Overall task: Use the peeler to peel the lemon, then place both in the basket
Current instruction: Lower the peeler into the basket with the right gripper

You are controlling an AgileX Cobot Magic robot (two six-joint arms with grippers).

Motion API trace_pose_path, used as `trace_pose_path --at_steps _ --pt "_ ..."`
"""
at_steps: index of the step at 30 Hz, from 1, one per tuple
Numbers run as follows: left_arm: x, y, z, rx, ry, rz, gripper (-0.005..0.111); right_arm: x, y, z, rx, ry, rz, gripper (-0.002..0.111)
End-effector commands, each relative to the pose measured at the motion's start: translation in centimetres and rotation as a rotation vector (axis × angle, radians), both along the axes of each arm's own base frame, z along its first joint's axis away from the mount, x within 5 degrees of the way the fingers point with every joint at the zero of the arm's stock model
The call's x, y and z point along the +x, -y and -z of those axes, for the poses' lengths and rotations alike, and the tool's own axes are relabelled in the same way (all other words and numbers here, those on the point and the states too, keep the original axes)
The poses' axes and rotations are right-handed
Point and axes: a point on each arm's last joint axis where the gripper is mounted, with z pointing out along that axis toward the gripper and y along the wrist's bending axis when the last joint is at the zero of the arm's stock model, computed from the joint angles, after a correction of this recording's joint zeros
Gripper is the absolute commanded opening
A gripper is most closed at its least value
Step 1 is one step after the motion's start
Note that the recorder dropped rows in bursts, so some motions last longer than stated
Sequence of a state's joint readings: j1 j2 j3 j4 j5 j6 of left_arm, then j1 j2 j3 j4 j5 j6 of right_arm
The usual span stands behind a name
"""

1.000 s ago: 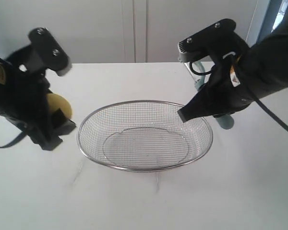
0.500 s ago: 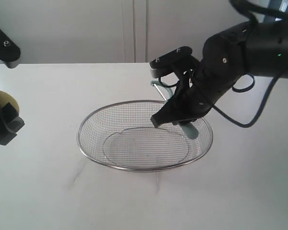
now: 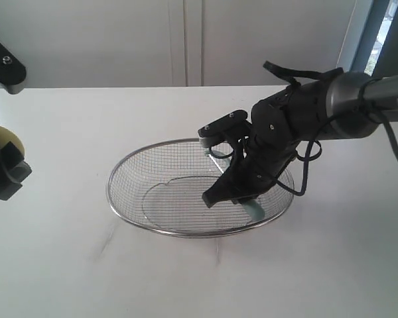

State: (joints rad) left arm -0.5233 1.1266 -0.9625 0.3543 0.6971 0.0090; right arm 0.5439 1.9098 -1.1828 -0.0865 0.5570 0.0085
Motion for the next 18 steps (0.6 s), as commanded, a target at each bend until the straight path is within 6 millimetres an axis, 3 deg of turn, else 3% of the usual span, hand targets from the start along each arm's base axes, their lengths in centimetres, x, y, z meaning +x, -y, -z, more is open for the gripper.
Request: trace_pose_path --at_steps 1,12,18 --pt "-0.08 -0.14 -0.44 -0.014 0.017 -0.010 0.000 0.36 0.04 0.83 -0.004 -0.004 -0.002 0.000" --pt "-0.04 -0.04 -0.47 -0.027 0.022 -0.008 0.000 0.43 -0.02 1.25 -0.004 -0.010 -0.001 0.002" --pt "-0.05 -0.02 -0.47 -0.029 0.020 -0.008 0.000 0.46 -0.04 1.24 -0.002 -0.006 -0.001 0.021"
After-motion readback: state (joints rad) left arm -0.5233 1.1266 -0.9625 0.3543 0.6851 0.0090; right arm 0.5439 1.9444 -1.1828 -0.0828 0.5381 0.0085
